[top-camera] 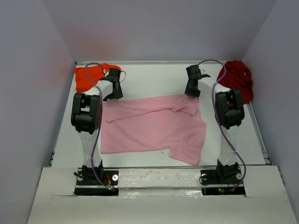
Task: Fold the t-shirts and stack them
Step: Fold the tshirt
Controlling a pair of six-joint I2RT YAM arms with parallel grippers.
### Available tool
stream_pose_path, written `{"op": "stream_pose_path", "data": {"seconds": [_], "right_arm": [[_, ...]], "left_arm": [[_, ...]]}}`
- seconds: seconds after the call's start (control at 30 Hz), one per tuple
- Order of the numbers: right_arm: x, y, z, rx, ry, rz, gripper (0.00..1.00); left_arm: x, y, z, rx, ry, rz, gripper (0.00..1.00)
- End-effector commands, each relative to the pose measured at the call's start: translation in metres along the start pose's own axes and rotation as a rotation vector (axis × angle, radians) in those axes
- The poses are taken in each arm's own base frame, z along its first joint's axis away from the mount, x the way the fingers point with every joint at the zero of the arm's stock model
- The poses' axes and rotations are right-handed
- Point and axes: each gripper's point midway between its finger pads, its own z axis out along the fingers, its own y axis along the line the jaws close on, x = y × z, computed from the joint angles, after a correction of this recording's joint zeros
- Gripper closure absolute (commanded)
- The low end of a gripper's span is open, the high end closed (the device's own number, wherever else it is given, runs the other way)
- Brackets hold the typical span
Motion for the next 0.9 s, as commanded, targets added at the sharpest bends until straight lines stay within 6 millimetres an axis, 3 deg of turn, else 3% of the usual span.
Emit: {"op": "stream_pose_path", "data": {"seconds": [0.0, 0.3, 0.5, 0.67, 0.7, 0.77, 0.83, 0.87], "right_arm": [[-0.011, 0.003, 0.007, 0.017, -0.011, -0.01, 0.53], [-0.034, 0.004, 0.016, 0.025, -0.037, -0.005, 0.53], [-0.045, -0.005, 0.016, 0.038, -0.055, 0.006, 0.53], [-0.061, -0.003, -0.007, -0.001, -0.113, 0.023, 0.53], [-0.074, -0.001, -0.026, -0.034, -0.155, 0.036, 0.53], [-0.079, 0.002, -0.041, -0.083, -0.185, 0.037, 0.53], [-0.095, 0.002, -0.071, -0.119, -0.238, 0.055, 0.53], [-0.094, 0.0, -0.079, -0.131, -0.242, 0.055, 0.53]], "left_arm": [[-0.022, -0.005, -0.001, -0.003, -0.028, 0.002, 0.26], [-0.027, -0.013, 0.013, 0.0, -0.019, 0.008, 0.27], [-0.045, -0.007, 0.001, -0.011, -0.086, -0.019, 0.27], [-0.058, 0.003, -0.029, -0.003, -0.169, -0.061, 0.27], [-0.069, 0.004, -0.046, 0.018, -0.215, -0.082, 0.27], [-0.078, 0.009, -0.069, 0.042, -0.26, -0.109, 0.27], [-0.081, 0.009, -0.086, 0.069, -0.287, -0.117, 0.27], [-0.084, 0.012, -0.105, 0.085, -0.321, -0.122, 0.27]]}}
